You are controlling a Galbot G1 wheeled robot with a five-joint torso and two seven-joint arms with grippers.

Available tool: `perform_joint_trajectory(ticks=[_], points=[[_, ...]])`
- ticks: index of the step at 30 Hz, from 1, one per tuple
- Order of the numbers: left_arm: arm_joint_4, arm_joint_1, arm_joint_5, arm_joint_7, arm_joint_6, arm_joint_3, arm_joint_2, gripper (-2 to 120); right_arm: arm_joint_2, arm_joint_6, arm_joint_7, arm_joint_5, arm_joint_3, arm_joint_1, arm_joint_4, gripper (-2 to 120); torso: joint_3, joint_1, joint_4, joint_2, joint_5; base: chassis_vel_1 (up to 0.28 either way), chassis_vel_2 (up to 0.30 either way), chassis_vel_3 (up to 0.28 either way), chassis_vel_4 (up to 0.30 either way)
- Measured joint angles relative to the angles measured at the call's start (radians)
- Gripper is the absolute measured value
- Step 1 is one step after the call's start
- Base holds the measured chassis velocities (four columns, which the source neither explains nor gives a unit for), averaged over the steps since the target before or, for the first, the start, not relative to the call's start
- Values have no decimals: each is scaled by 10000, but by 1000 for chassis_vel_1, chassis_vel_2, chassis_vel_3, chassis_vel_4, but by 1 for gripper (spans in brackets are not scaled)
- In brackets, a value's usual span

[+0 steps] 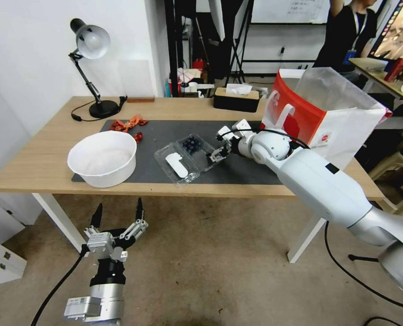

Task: Close the takeout container lid, then place the container into the takeout bag.

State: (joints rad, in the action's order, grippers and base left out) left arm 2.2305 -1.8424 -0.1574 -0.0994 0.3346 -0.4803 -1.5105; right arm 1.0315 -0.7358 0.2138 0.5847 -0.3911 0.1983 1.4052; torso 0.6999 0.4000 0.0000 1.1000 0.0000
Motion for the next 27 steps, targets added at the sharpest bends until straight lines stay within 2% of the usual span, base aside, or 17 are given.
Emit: perform_joint_trajectory(ticks=[14, 27], points=[[-72, 108, 0, -74, 2, 25, 52, 100, -374, 2, 68, -133, -99, 46, 150, 100, 0, 0, 0, 0, 1, 0, 0, 0, 0], [-70, 150, 5, -108, -30, 63, 113, 100, -1130, 4, 38, -52, -180, 192, 874, 100, 0, 0, 0, 0, 0, 0, 0, 0, 0]])
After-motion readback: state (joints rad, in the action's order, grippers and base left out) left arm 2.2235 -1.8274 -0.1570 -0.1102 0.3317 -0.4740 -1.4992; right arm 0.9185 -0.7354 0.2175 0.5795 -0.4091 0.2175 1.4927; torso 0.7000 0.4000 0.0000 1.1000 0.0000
